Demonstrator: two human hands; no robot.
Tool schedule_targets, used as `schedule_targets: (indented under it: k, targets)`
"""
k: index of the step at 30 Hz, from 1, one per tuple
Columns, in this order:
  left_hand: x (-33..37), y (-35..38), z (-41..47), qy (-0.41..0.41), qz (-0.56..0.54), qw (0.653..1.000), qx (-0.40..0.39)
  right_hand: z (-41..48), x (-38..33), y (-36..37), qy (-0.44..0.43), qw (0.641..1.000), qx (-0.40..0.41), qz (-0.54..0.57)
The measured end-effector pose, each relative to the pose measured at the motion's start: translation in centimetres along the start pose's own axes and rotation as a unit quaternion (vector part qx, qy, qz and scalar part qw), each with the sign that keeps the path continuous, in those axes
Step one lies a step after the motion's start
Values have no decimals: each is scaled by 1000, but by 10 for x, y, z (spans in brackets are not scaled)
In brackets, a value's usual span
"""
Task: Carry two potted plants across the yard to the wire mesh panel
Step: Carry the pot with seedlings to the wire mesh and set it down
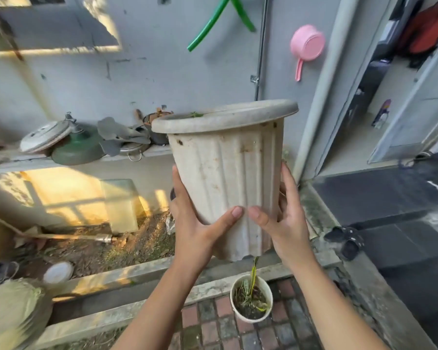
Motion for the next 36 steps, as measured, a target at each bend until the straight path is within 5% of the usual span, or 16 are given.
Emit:
schedule_targets:
  k: [9, 16, 27, 36]
  targets:
    - [66, 38, 22, 106, -54, 982, -148, 9, -74, -33, -72, 976, 166, -122]
    - [85, 112, -17, 105, -133, 923, -346, -49, -146, -81, -81, 922, 292, -242]
    - [112, 161, -275, 114, -189, 724, -653, -292, -312, -107, -115, 754, 524, -378]
    - [151, 118, -523, 123, -228, 515, -817, -492, -470, -50, -112, 583, 628, -502]
Point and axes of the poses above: each hand's wrist, its own z-axis towards the middle knuckle, its own y-axis out of the palm, x = y × z, the point moved 2 cm from there along z, towards the middle knuckle, and after that the axes turned 13 degrees about -y, right-handed, at the moved point
